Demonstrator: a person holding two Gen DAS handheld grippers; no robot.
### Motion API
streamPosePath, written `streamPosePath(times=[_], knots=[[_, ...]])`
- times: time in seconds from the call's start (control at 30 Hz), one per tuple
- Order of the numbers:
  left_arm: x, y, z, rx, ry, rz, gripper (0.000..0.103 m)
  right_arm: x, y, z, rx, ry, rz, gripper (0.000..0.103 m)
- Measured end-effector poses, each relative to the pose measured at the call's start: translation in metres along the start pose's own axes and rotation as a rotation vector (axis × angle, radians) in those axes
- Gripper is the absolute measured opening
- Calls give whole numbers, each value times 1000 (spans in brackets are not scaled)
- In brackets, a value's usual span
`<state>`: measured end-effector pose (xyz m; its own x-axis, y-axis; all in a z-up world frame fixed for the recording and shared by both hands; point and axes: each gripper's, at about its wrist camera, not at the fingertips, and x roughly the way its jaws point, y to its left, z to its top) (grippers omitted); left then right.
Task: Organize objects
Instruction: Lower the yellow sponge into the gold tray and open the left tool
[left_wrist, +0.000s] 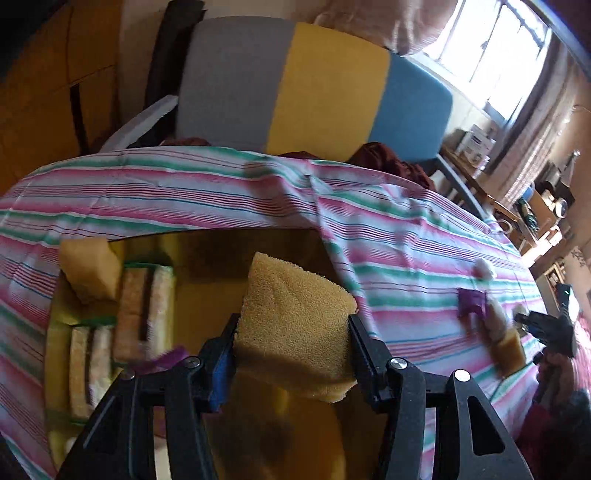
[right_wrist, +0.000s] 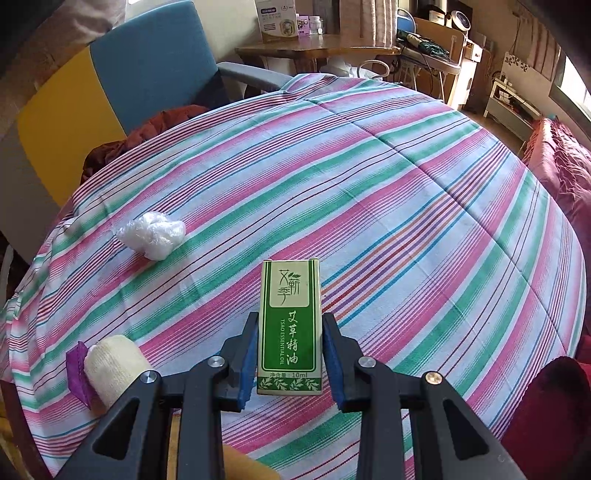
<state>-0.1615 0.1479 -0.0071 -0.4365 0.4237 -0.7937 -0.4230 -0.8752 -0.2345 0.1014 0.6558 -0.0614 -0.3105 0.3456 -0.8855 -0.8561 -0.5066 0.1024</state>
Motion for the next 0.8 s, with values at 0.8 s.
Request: streamPosePath(times=[0.8], knots=[[31, 50, 25, -38, 12, 174, 68, 2, 17, -8, -16, -24, -10, 32]])
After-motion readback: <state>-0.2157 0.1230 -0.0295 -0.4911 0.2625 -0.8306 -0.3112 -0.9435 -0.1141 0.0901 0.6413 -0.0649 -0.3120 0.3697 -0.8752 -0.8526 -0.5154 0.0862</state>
